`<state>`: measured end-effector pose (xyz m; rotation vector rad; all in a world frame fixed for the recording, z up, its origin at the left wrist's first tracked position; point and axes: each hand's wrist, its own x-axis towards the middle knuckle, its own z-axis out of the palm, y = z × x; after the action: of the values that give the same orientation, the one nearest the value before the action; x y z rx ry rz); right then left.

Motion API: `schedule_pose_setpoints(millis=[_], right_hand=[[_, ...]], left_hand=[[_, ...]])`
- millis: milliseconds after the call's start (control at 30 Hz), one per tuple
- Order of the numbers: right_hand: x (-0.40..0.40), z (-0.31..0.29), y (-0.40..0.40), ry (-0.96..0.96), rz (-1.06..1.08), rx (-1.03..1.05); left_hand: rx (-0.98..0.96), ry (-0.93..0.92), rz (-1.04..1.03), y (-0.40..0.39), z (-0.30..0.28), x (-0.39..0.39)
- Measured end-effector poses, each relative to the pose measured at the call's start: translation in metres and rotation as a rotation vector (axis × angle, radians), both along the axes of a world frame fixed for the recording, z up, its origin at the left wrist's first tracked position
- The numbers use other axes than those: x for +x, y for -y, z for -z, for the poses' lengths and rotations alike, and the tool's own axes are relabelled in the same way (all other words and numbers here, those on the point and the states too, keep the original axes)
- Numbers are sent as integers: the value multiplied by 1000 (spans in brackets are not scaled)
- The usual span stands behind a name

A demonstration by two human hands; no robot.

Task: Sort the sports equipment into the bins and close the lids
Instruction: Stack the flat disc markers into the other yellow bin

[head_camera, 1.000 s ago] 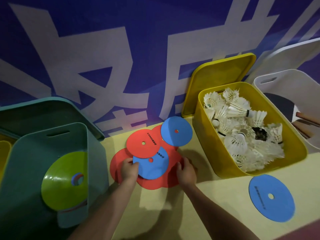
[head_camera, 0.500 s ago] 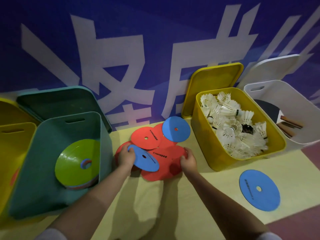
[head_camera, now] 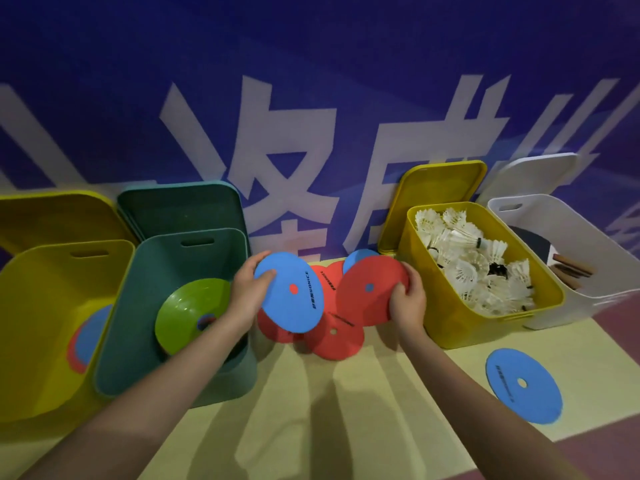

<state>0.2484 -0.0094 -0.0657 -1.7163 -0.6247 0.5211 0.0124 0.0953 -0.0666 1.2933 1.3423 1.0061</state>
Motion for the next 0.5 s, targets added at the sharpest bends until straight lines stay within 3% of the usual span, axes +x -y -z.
schedule_pose_setpoints(millis=[200,500], right_hand=[[-65,-30,-19,-90,29,106],[-227,-44,-72,-162,-116,170]], left_hand=[[61,83,-4,-8,-30,-81],[107,86,-357,-40,-41,-261]])
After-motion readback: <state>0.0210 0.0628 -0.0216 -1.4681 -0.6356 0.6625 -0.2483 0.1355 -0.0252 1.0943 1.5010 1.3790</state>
